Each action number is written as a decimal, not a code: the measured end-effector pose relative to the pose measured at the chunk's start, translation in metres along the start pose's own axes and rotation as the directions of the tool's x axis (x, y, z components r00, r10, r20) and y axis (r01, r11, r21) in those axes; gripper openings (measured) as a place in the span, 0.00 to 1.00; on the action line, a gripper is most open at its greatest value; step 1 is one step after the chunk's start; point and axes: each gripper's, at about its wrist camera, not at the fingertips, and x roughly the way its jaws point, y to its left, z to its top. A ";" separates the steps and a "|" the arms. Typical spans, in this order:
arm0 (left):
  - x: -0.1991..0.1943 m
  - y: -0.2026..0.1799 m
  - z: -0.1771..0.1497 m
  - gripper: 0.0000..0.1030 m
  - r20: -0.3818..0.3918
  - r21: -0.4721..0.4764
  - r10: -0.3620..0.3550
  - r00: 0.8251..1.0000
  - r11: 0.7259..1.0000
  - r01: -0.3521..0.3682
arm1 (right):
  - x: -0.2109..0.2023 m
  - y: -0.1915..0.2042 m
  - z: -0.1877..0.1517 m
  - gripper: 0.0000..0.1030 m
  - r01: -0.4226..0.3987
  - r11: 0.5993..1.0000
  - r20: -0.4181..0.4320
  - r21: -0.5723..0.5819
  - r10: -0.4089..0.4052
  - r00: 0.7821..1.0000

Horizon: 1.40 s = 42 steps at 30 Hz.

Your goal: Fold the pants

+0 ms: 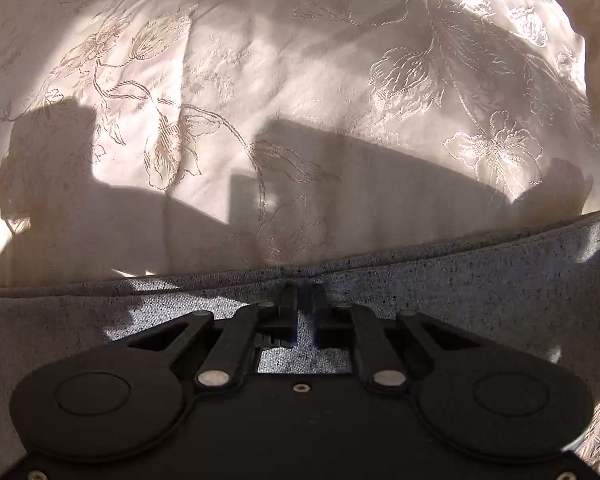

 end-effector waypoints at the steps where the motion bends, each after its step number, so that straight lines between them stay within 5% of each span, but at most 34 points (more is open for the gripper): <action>1: -0.007 0.002 -0.002 0.14 0.016 0.004 -0.012 1.000 1.000 0.012 | -0.002 0.005 0.001 0.12 -0.001 1.000 0.005 0.001 0.001 1.000; 5: -0.038 0.009 -0.029 0.14 0.052 -0.011 -0.066 0.996 0.998 0.067 | -0.008 0.011 0.003 0.12 -0.011 1.000 0.025 0.016 0.011 1.000; 12: -0.036 -0.012 -0.082 0.15 -0.024 0.036 -0.111 0.994 0.993 0.112 | -0.016 0.018 -0.002 0.12 -0.003 1.000 0.042 0.028 0.002 0.999; 16: -0.013 -0.015 -0.088 0.14 -0.046 0.022 -0.095 0.994 0.995 0.097 | -0.018 0.026 -0.004 0.12 0.008 1.000 0.055 0.024 -0.010 0.998; 19: -0.019 -0.007 -0.078 0.13 -0.045 0.001 -0.147 0.988 0.989 0.147 | -0.023 0.039 -0.006 0.12 0.028 1.000 0.072 0.009 -0.029 0.997; 25: -0.059 0.053 -0.081 0.16 0.043 -0.040 -0.179 0.983 0.983 0.181 | -0.044 0.101 -0.019 0.12 0.069 0.996 0.128 -0.059 -0.061 0.990; 31: -0.083 0.140 -0.110 0.16 0.072 -0.076 -0.161 0.984 0.983 0.166 | -0.043 0.210 -0.056 0.12 0.063 0.980 0.143 -0.188 -0.037 0.989; 38: -0.090 0.231 -0.146 0.16 0.064 -0.133 -0.122 0.990 0.983 0.130 | 0.035 0.321 -0.136 0.12 0.013 0.944 0.018 -0.330 -0.007 1.000; 42: -0.086 0.264 -0.158 0.15 0.046 -0.143 -0.110 0.993 0.983 0.115 | 0.100 0.356 -0.185 0.12 0.053 0.903 -0.050 -0.427 -0.082 0.995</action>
